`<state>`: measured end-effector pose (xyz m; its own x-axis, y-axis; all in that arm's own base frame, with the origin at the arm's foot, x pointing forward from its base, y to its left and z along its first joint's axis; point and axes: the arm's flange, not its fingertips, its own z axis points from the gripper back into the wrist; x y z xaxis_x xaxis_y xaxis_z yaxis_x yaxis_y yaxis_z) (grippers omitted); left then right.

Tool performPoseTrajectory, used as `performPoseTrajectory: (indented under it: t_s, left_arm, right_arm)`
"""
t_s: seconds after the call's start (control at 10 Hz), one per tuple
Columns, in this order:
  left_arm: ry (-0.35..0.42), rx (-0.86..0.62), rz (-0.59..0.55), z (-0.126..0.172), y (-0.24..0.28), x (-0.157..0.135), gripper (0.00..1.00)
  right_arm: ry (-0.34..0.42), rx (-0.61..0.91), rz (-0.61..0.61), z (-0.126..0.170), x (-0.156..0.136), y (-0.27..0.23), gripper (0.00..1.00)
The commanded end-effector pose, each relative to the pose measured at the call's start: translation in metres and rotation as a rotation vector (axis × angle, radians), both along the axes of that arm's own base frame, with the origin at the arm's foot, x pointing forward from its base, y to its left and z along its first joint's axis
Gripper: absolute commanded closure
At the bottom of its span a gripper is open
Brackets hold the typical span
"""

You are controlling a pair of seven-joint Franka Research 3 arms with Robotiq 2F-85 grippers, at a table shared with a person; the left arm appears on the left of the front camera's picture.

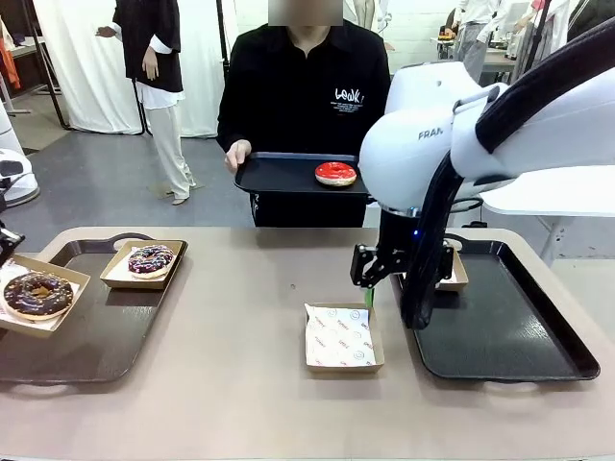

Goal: Individually package the donuts and arrange them on the tray.
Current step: Place the picked Paper togo box on the Handle tray while simultaneously picking up another Paper togo box from the table with the other hand.

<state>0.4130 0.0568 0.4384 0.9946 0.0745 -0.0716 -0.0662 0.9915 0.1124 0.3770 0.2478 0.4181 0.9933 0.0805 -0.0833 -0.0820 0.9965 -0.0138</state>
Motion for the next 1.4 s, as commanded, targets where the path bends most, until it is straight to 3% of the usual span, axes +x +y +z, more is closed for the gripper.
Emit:
performPoseTrajectory:
  t_s: [0.0,0.2,0.3,0.4,0.7,1.1,1.3]
  left_arm:
    - [-0.025,-0.007,0.012,-0.003,-0.003,0.002,0.99]
    - [0.0,0.0,0.0,0.0,0.0,0.0,0.99]
    - [0.0,0.0,0.0,0.0,0.0,0.0,0.99]
    - [0.0,0.0,0.0,0.0,0.0,0.0,0.99]
    - [0.0,0.0,0.0,0.0,0.0,0.0,0.99]
    - [-0.002,-0.034,0.05,-0.013,-0.001,0.003,0.99]
    - [-0.029,-0.041,0.084,-0.023,-0.004,0.008,0.99]
  right_arm:
    - [-0.05,0.025,-0.037,-0.019,-0.001,0.012,0.0]
    - [-0.055,0.074,-0.03,-0.031,-0.002,0.012,0.0]
    - [-0.084,0.054,-0.07,-0.021,-0.002,0.012,0.0]
    - [-0.035,0.034,-0.015,-0.022,0.002,0.012,0.0]
    - [-0.035,0.034,-0.015,-0.022,0.002,0.012,0.0]
    - [-0.146,0.055,-0.068,-0.045,-0.001,0.013,0.0]
    - [-0.156,0.057,-0.087,-0.057,0.0,0.014,0.0]
